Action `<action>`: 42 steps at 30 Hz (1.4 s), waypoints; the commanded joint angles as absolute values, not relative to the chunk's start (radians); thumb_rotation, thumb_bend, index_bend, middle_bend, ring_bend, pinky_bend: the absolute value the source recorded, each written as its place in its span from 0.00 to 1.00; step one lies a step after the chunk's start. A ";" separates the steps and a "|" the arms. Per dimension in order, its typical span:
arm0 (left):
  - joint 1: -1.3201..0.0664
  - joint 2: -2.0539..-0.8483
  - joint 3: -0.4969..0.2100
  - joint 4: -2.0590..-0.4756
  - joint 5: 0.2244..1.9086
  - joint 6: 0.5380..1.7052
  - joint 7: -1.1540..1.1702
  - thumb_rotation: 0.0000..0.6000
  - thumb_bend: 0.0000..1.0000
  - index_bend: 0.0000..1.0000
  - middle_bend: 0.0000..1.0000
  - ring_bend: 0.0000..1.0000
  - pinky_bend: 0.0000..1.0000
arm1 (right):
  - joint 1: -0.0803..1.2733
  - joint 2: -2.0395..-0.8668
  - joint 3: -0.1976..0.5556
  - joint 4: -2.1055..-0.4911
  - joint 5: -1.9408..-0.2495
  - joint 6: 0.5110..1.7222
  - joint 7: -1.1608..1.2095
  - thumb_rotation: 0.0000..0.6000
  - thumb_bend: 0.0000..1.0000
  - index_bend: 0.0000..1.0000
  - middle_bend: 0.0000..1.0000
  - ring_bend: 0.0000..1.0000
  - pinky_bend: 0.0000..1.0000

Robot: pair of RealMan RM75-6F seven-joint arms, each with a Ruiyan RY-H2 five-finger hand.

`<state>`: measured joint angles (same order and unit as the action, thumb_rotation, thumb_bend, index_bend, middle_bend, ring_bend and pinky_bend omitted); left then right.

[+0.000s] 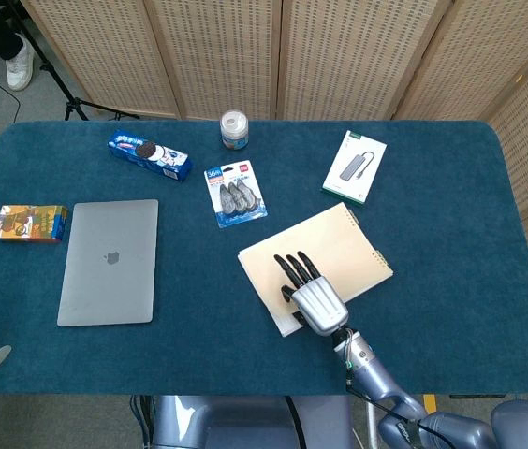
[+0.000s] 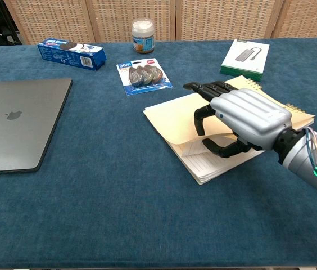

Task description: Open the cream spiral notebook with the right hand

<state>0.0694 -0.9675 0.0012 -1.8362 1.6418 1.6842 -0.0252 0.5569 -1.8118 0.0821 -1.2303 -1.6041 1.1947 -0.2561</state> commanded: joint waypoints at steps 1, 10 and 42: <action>0.069 -0.968 0.002 -1.836 1.643 1.684 -0.023 1.00 0.00 0.00 0.00 0.00 0.00 | 0.560 -1.796 0.068 -1.254 -1.615 1.190 -0.254 1.00 0.81 0.72 0.00 0.00 0.00; 0.070 -0.969 0.002 -1.836 1.644 1.685 -0.024 1.00 0.00 0.00 0.00 0.00 0.00 | 0.590 -1.740 0.044 -1.352 -1.624 1.131 -0.234 1.00 0.84 0.73 0.00 0.00 0.00; 0.071 -0.969 0.006 -1.835 1.645 1.682 -0.024 1.00 0.00 0.00 0.00 0.00 0.00 | 0.765 -1.492 -0.067 -1.718 -1.746 0.873 -0.270 1.00 0.90 0.76 0.00 0.00 0.00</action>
